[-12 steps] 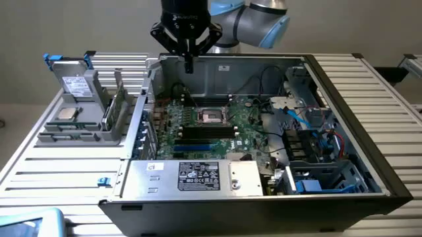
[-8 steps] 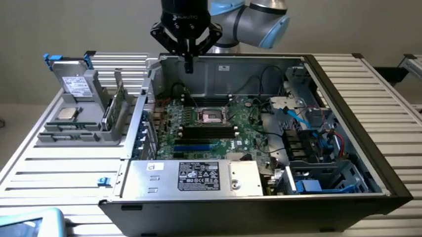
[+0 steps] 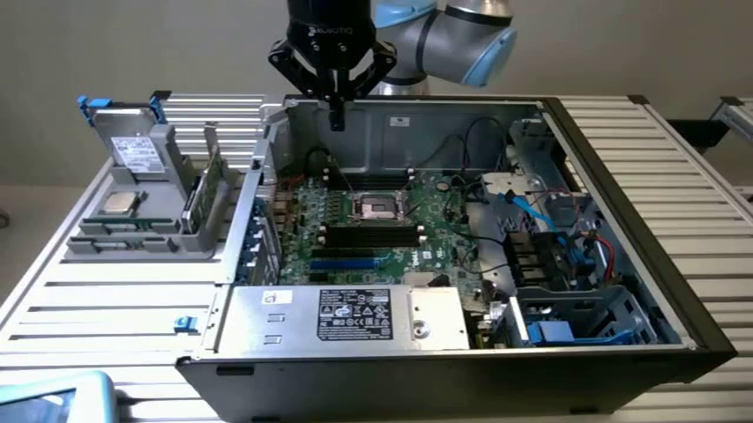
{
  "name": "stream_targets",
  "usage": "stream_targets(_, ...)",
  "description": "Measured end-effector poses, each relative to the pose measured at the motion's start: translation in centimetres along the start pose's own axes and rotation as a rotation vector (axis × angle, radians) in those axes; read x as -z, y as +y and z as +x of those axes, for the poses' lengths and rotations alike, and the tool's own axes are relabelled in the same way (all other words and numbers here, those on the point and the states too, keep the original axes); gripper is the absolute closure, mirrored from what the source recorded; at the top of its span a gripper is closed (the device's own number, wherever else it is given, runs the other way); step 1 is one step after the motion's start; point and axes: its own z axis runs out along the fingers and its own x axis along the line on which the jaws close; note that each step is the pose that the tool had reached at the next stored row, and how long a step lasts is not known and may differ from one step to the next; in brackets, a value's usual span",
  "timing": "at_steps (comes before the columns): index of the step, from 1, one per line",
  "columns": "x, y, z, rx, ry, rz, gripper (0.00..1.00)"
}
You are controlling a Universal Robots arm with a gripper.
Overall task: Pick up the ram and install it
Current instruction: 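Reach for the ram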
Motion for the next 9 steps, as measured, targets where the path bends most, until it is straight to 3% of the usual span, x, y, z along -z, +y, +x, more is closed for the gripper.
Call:
stream_targets(4,0.02,0.01,0.4,0.0,0.0001,0.0003,0.89)
stream_targets(9,0.04,0.08,2.4,0.0,0.0001,0.0001,0.89)
